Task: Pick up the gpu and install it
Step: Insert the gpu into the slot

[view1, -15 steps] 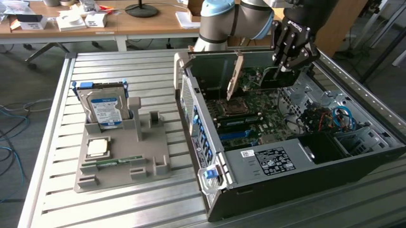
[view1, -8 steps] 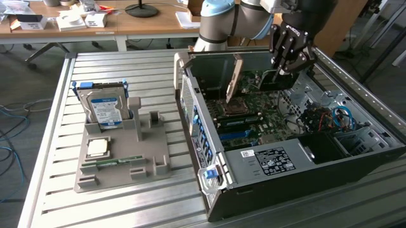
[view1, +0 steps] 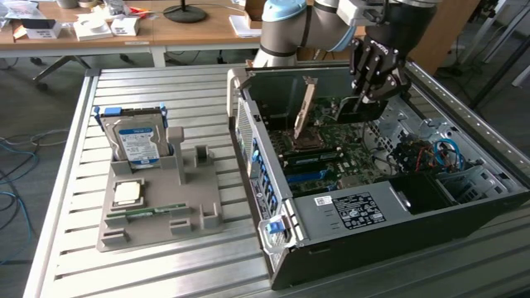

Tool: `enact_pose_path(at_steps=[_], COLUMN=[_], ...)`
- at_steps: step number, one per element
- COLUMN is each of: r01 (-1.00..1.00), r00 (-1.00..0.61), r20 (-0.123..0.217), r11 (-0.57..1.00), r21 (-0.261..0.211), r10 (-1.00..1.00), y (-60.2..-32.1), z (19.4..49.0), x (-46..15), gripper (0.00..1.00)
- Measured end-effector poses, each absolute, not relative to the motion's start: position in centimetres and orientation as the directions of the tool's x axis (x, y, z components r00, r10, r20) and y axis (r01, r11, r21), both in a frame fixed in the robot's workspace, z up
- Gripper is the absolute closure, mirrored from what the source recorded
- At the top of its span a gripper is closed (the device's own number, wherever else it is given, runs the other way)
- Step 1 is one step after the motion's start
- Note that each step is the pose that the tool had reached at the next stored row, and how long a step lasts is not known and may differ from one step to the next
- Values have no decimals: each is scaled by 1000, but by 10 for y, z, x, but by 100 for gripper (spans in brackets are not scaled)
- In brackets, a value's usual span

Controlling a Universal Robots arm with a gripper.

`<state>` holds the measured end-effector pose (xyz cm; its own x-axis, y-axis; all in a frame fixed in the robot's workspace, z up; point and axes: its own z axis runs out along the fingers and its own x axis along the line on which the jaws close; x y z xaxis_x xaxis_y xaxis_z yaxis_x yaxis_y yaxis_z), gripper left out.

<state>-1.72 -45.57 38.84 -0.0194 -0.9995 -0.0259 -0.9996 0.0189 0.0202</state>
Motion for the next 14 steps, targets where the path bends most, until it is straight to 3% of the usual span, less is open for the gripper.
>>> enact_pose_path(at_steps=[2,14], r01=[-1000,-1000], r00=[-19,-19], r20=[-26,-26], r11=[19,19], r21=[20,20], r10=[-999,-999], y=[-456,-456], z=[376,364], x=[-17,-17], gripper=[74,74])
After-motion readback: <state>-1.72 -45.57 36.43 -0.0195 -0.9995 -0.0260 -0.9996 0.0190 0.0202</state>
